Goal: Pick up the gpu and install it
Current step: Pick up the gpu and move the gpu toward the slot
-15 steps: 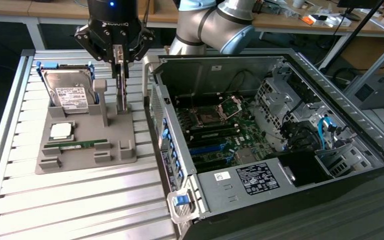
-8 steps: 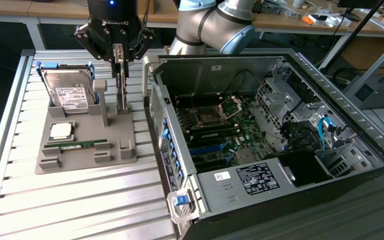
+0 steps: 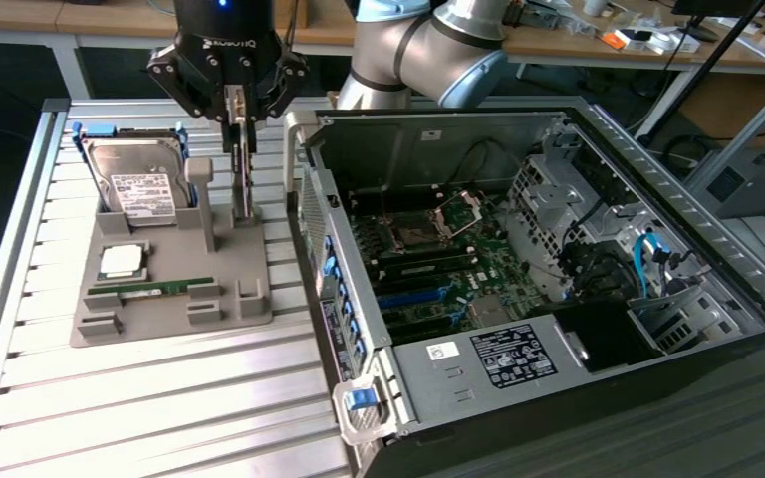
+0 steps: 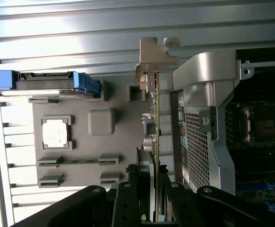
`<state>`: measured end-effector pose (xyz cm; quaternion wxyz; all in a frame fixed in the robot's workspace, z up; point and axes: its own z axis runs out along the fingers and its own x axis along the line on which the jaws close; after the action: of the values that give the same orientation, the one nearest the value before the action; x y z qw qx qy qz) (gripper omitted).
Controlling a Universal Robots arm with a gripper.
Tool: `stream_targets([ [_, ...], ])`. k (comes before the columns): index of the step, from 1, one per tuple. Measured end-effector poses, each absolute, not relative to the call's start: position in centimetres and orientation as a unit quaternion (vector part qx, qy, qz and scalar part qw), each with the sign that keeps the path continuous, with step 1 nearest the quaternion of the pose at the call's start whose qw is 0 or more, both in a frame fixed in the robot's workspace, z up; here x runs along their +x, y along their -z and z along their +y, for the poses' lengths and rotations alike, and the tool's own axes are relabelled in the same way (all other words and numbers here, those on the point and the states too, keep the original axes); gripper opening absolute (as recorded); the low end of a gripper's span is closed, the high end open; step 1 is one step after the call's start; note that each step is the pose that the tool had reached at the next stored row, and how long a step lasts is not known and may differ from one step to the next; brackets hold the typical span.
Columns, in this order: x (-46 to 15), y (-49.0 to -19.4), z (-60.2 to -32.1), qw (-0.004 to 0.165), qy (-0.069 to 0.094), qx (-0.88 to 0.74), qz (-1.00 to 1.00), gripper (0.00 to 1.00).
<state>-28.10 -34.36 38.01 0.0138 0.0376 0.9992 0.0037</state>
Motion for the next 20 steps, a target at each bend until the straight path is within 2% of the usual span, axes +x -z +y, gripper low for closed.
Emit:
stream_targets([
  [20, -28.10, -38.68, -34.36, 0.014, -0.004, 0.038, 0.999, 0.27],
])
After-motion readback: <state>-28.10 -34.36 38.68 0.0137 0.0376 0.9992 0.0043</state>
